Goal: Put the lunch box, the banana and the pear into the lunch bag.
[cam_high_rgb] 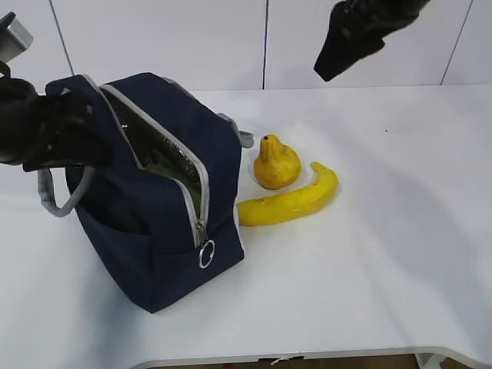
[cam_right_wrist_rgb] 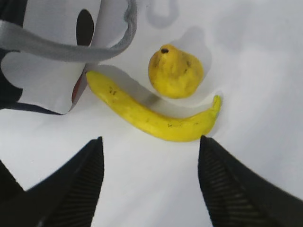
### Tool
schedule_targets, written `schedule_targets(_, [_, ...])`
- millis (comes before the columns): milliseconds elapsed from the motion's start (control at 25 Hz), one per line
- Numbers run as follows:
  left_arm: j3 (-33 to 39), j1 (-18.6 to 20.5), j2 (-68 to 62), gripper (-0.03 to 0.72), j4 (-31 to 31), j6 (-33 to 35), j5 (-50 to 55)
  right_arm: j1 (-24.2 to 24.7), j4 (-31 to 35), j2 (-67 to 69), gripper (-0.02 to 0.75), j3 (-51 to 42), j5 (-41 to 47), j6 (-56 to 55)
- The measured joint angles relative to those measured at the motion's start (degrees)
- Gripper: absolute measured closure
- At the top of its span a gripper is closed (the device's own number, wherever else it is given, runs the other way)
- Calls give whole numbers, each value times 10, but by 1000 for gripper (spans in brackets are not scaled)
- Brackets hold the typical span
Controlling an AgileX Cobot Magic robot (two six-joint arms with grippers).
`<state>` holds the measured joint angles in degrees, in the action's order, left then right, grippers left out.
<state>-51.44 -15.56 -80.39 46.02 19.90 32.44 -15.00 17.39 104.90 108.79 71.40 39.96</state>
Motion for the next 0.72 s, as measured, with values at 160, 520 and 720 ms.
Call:
schedule_targets(160, [0, 0, 0, 688, 0, 0, -1, 16, 14, -13, 225, -64, 0, 11])
schedule_targets(520, [0, 0, 0, 688, 7, 0, -1, 17, 33, -32, 225, -192, -48, 110])
schedule_targets(720, [0, 0, 0, 688, 8, 0, -1, 17, 81, -32, 225, -221, -65, 274])
